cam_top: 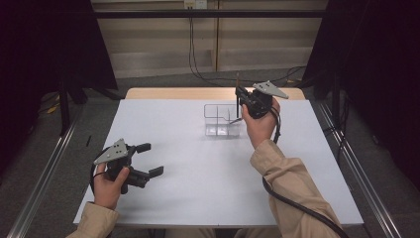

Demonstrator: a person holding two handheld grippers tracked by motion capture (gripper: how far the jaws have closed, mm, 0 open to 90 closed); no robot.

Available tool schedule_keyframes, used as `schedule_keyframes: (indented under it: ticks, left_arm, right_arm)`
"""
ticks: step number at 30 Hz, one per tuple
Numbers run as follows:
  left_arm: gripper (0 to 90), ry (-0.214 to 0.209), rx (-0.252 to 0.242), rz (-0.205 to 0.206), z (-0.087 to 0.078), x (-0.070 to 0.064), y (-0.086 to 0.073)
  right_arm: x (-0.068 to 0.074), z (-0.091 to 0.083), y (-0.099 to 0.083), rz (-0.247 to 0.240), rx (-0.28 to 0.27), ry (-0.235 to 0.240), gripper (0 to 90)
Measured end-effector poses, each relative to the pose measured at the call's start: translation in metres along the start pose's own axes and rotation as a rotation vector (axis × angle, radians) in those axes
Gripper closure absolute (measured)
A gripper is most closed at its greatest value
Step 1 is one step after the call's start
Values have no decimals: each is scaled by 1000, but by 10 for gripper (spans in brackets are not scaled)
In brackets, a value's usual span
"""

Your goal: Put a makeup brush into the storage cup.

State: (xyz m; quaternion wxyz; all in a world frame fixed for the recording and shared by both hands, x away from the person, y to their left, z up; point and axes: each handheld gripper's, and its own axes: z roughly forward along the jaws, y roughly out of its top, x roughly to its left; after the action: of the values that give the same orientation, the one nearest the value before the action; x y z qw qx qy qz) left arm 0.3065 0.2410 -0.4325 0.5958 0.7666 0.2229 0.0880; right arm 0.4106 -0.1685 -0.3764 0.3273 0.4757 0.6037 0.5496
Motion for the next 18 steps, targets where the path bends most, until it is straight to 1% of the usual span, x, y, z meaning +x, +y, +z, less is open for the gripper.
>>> schedule_keyframes:
  ticks: [12,18]
  left_arm:
    - [11,-3,0,-4,0,1,-1]
    - [11,-2,-2,-5,-1,1,-1]
  right_arm:
    - [3,8,-4,-5,9,0,841]
    - [3,10,-7,-10,22,1,841]
